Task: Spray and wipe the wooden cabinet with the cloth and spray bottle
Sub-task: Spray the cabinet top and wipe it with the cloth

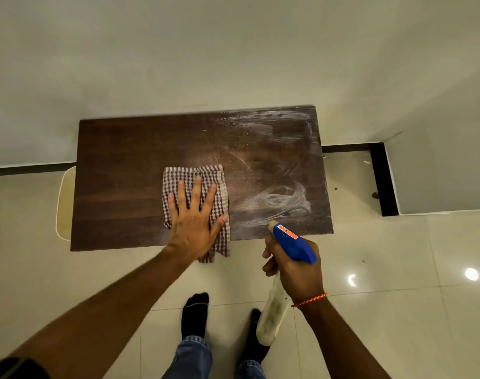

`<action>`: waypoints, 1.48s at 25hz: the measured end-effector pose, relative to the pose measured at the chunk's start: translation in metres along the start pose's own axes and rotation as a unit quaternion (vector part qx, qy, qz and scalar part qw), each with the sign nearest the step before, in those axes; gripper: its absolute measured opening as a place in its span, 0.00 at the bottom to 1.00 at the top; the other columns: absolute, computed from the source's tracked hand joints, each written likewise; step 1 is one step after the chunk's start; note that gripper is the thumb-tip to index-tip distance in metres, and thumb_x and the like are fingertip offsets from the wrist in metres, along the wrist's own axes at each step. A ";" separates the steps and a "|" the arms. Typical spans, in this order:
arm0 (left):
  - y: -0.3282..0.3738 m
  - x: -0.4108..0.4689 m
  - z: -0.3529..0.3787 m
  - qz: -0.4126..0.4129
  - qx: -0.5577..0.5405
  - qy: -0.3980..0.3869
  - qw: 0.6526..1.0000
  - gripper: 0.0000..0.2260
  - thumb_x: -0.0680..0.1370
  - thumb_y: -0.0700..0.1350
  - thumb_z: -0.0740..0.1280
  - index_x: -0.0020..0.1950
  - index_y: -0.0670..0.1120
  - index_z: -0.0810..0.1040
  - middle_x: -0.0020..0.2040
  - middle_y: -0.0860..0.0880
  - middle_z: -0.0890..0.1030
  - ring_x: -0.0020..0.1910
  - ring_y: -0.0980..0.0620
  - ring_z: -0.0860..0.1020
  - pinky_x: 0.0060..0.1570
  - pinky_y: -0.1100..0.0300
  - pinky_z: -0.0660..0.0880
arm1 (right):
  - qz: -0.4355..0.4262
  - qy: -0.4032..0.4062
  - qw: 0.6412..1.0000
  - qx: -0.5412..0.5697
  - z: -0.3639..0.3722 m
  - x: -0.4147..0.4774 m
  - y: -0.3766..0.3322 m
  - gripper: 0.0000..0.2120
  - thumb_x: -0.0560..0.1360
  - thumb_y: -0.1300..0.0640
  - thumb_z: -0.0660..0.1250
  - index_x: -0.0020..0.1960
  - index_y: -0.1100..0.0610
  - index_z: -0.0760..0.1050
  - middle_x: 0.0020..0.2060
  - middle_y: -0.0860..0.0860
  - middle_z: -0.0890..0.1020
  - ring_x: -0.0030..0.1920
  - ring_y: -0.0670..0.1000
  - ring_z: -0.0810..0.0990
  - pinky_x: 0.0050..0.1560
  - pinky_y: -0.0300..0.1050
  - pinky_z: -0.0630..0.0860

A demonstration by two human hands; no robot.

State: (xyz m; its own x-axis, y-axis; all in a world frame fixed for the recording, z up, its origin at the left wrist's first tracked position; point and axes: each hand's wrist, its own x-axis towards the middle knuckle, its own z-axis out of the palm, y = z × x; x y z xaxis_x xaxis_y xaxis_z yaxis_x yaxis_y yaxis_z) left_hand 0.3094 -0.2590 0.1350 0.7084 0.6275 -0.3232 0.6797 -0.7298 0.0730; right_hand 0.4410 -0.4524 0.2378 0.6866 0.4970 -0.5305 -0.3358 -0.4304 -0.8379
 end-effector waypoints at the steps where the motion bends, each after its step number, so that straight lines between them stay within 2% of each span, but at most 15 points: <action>1: 0.007 -0.018 0.009 0.005 0.005 -0.003 1.000 0.35 0.82 0.69 0.45 0.84 0.54 0.45 0.84 0.44 0.44 0.81 0.34 0.43 0.77 0.31 0.47 | 0.001 -0.002 1.000 0.003 -0.001 -0.002 0.001 0.07 0.77 0.61 0.70 0.44 0.64 0.81 0.32 0.57 0.84 0.27 0.58 0.82 0.28 0.46 0.80; 5: 0.007 -0.037 0.016 0.028 0.007 -0.014 0.999 0.34 0.82 0.69 0.46 0.84 0.54 0.48 0.84 0.44 0.47 0.82 0.35 0.46 0.77 0.33 0.49 | 0.005 -0.003 1.000 0.023 -0.002 -0.006 0.001 0.03 0.77 0.62 0.70 0.44 0.60 0.82 0.31 0.57 0.84 0.27 0.57 0.82 0.29 0.47 0.80; 7: -0.002 -0.024 0.009 0.049 0.017 -0.024 0.998 0.34 0.82 0.69 0.44 0.84 0.54 0.47 0.84 0.45 0.47 0.82 0.35 0.48 0.77 0.33 0.50 | 0.010 -0.004 1.000 0.023 0.001 -0.003 0.003 0.04 0.77 0.62 0.70 0.43 0.61 0.82 0.31 0.57 0.84 0.27 0.58 0.82 0.29 0.48 0.80; 11: -0.011 0.036 -0.015 0.024 0.007 -0.009 1.000 0.34 0.82 0.68 0.44 0.84 0.53 0.45 0.84 0.44 0.45 0.82 0.35 0.45 0.78 0.34 0.46 | 0.015 -0.002 1.000 0.021 0.004 0.008 0.002 0.07 0.77 0.61 0.71 0.41 0.62 0.82 0.31 0.58 0.84 0.29 0.63 0.82 0.31 0.51 0.81; 16: -0.037 0.139 -0.055 0.002 -0.008 -0.009 1.000 0.33 0.82 0.67 0.42 0.84 0.54 0.40 0.84 0.46 0.42 0.81 0.34 0.41 0.78 0.35 0.41 | 0.010 0.006 1.000 0.013 -0.004 0.023 0.000 0.08 0.77 0.63 0.70 0.39 0.59 0.81 0.31 0.59 0.84 0.28 0.60 0.83 0.31 0.51 0.82; 19: -0.042 0.158 -0.065 0.000 -0.006 -0.010 1.000 0.32 0.83 0.67 0.42 0.84 0.55 0.41 0.84 0.45 0.44 0.81 0.33 0.43 0.78 0.35 0.40 | 0.005 0.010 1.000 0.005 -0.007 0.031 0.000 0.09 0.77 0.62 0.69 0.39 0.58 0.81 0.31 0.58 0.84 0.28 0.60 0.83 0.31 0.51 0.82; 24: -0.031 0.126 -0.053 0.004 -0.024 0.001 1.000 0.30 0.83 0.66 0.41 0.83 0.56 0.41 0.84 0.46 0.41 0.81 0.34 0.40 0.77 0.33 0.41 | -0.005 0.022 1.000 0.015 -0.007 0.027 -0.007 0.09 0.77 0.59 0.70 0.39 0.59 0.82 0.31 0.57 0.84 0.28 0.61 0.82 0.31 0.52 0.82; 31: -0.006 -0.020 0.005 0.036 0.006 -0.032 0.999 0.31 0.83 0.66 0.43 0.84 0.54 0.46 0.84 0.45 0.46 0.82 0.35 0.47 0.77 0.33 0.50 | -0.002 0.015 1.000 0.000 0.004 0.007 -0.005 0.10 0.77 0.59 0.70 0.39 0.63 0.81 0.31 0.58 0.84 0.29 0.63 0.83 0.32 0.55 0.82; 34: -0.022 -0.017 0.003 0.071 0.020 -0.056 0.996 0.31 0.83 0.67 0.41 0.84 0.55 0.48 0.84 0.45 0.49 0.81 0.35 0.50 0.78 0.34 0.51 | -0.004 0.003 1.000 -0.002 0.016 0.004 -0.003 0.09 0.77 0.59 0.70 0.39 0.61 0.81 0.31 0.59 0.83 0.28 0.63 0.82 0.32 0.56 0.82; 37: -0.038 0.023 -0.014 0.079 0.013 -0.033 0.996 0.31 0.83 0.67 0.41 0.84 0.56 0.45 0.84 0.46 0.45 0.82 0.36 0.46 0.78 0.35 0.48 | -0.002 -0.004 1.000 -0.002 0.025 0.010 -0.005 0.09 0.77 0.62 0.70 0.39 0.61 0.82 0.30 0.59 0.83 0.28 0.63 0.82 0.33 0.57 0.82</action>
State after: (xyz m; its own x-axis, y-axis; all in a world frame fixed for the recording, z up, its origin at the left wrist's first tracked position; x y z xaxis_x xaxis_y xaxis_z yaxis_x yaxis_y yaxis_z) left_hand 0.3026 -0.2128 0.1376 0.7919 0.4849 -0.3711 0.5544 -0.8257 0.1041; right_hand 0.4331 -0.4264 0.2332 0.6825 0.5057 -0.5277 -0.3295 -0.4316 -0.8397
